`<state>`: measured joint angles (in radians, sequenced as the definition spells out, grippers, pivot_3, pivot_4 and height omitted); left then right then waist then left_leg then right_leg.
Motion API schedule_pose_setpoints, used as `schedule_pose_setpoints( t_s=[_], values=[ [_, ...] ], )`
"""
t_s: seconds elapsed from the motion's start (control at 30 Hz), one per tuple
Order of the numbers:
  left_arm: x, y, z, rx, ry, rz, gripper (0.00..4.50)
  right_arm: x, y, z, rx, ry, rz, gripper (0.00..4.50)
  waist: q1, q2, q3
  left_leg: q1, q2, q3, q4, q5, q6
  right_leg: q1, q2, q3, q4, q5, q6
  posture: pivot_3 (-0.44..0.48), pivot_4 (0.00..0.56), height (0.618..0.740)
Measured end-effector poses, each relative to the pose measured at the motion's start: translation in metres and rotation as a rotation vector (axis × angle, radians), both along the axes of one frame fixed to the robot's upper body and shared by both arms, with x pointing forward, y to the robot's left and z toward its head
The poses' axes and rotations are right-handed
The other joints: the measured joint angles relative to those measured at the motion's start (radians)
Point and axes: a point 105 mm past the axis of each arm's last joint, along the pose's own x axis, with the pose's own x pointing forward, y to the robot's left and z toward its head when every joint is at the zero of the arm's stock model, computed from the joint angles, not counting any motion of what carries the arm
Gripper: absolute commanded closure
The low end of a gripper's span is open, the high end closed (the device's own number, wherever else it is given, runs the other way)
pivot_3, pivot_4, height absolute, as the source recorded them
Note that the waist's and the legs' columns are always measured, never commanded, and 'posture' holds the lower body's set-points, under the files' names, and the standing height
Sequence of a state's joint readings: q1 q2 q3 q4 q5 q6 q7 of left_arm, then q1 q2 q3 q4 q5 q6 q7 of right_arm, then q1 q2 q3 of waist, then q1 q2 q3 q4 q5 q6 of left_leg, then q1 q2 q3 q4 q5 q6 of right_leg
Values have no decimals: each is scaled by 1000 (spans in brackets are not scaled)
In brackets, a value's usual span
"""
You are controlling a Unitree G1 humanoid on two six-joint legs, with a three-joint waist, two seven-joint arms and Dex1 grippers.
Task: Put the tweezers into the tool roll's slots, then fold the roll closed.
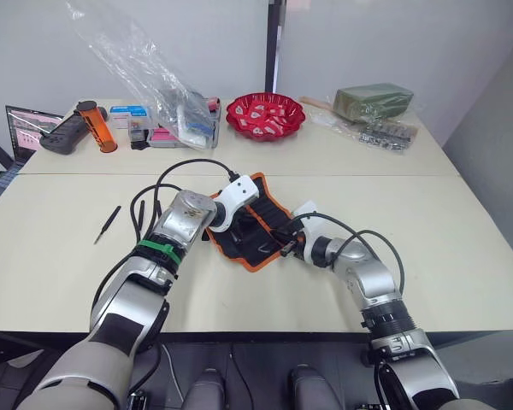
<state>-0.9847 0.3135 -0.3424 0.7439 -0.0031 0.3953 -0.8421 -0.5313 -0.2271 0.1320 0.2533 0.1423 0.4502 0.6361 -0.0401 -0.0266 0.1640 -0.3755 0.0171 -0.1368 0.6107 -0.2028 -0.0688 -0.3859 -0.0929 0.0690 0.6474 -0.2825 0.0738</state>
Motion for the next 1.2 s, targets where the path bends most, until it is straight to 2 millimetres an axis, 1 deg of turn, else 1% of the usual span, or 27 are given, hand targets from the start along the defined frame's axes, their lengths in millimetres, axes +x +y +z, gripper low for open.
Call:
schedule_pose_setpoints(
  t_s=[0.27,0.33,0.37,0.4,0.6,0.63,0.7,0.73,0.77,0.9,0.93,0.97,1.0,1.03,1.1,1.2],
  values=[
    [3,-3,-2,-50,28,18,4470,0,-2,-1,-4,1,-10,4500,5,0,0,0,-1,-1,1,0,0,1,-1,0,0,0,1,0,150,740],
    [3,-2,-2,-55,33,23,3743,0,-1,0,-5,0,-9,4500,5,0,0,0,-1,-1,1,0,0,1,-1,0,0,0,1,0,150,740],
    [3,-1,-2,-58,43,29,3548,0,-1,0,-5,0,-9,4500,4,0,0,0,-1,-1,1,0,0,1,-1,0,0,0,1,0,150,740],
    [2,-1,-1,-60,53,27,3164,0,-1,0,-5,-2,-8,4500,1,0,0,0,-1,-1,1,0,0,1,-1,0,0,0,1,0,150,740],
    [-10,2,3,-81,100,35,1187,-1,2,0,-11,-1,7,4500,-8,0,0,0,0,-1,0,0,0,0,0,0,0,0,1,0,150,740],
    [-12,6,4,-90,103,48,879,-1,2,0,-12,0,12,4500,-9,0,0,0,0,-1,-1,0,0,0,0,0,0,0,1,0,150,740],
    [-12,25,14,-94,88,110,233,-2,2,-1,-16,2,19,4500,-13,0,0,0,0,-1,-1,0,0,-1,0,0,1,0,1,0,150,740],
    [-12,37,24,-100,68,147,52,-2,0,-1,-19,2,20,4500,-13,0,0,0,0,-1,-2,0,0,-1,0,0,1,0,1,0,150,740],
    [-12,47,34,-108,45,180,52,-2,-1,-1,-23,2,21,4500,-8,0,0,0,0,-1,-1,0,0,0,0,0,0,0,1,0,150,740],
    [-17,74,62,-139,-22,274,52,-2,0,-1,-32,-10,34,4500,-5,0,0,0,0,-1,-1,0,0,0,0,0,0,0,1,0,150,740],
    [-18,79,69,-162,-35,296,52,-2,1,-1,-37,-16,42,4500,-6,0,0,0,0,-1,-1,0,0,0,0,0,0,0,1,0,150,740],
    [-20,86,82,-207,-63,327,52,-2,1,-3,-41,-16,52,4500,-8,0,0,1,0,-1,-1,0,0,0,0,0,0,0,1,0,150,740],
    [-21,90,90,-225,-87,347,52,-2,1,-3,-43,-17,56,4500,-8,0,0,1,0,-1,-2,0,0,0,0,0,0,0,1,0,150,740],
    [-25,100,99,-249,-121,383,52,-2,3,-4,-47,-16,65,4500,-9,1,0,1,0,-1,-2,0,0,0,0,0,0,0,1,0,150,740],
    [-33,120,110,-292,-172,469,52,-1,4,-3,-49,-23,76,4500,-15,1,0,3,0,-1,-3,0,0,1,0,0,0,0,1,0,150,740],
    [-47,151,107,-318,-192,588,52,1,4,-2,-52,-31,87,4500,-20,1,0,3,0,-1,-3,0,0,1,0,1,0,0,1,0,150,740]
  ],
)
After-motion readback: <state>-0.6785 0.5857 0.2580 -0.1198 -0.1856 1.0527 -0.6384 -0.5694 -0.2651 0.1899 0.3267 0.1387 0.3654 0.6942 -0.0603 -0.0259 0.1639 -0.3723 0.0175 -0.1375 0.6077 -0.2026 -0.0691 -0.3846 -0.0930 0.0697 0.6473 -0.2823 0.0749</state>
